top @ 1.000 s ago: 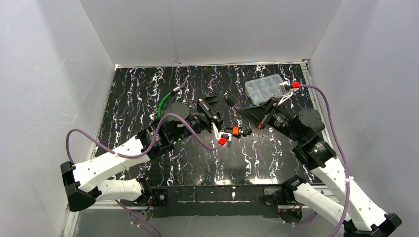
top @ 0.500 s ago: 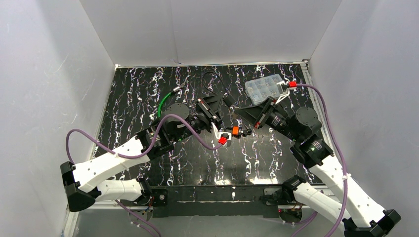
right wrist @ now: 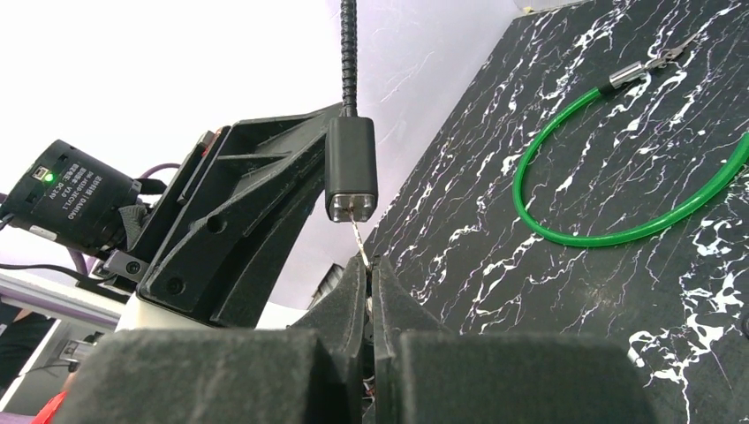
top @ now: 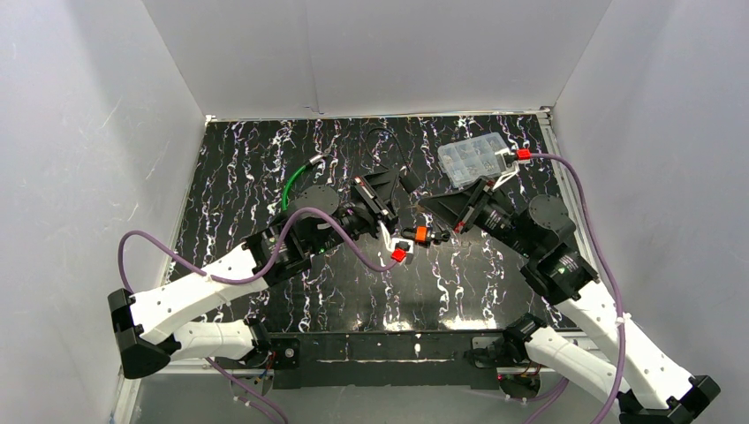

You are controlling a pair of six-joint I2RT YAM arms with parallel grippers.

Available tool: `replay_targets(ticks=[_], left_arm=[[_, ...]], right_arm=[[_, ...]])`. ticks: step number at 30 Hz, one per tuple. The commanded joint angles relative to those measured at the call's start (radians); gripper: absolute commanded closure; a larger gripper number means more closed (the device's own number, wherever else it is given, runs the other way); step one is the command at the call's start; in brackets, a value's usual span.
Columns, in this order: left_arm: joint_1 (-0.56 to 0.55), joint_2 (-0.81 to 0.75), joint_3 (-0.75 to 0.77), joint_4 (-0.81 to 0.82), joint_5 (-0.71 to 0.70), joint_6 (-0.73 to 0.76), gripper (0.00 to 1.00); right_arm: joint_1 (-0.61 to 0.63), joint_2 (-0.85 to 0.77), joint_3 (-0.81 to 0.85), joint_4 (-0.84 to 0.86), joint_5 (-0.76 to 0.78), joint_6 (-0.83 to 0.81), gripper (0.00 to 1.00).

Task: Unlock with the key
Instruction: Unlock the lock.

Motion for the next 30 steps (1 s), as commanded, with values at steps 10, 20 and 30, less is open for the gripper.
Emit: replay_targets(ticks=[10, 20, 30], left_arm=[[-0.011, -0.013, -0.003, 0.014, -0.002, 0.028, 1.00], [-0.011, -0.013, -0.003, 0.023, -0.008, 0.027, 1.00], [-0.011, -0.014, -0.002, 0.026, -0.007, 0.030, 1.00]], right_arm=[[0.028, -0.037, -0.030, 0.046, 0.098, 0.017, 0.99], [0.029, -0.072, -0.068, 0.076, 0.073, 0.041, 0.99], [0.030, -0.069, -0.070, 0.112, 0.065, 0.050, 0.99]])
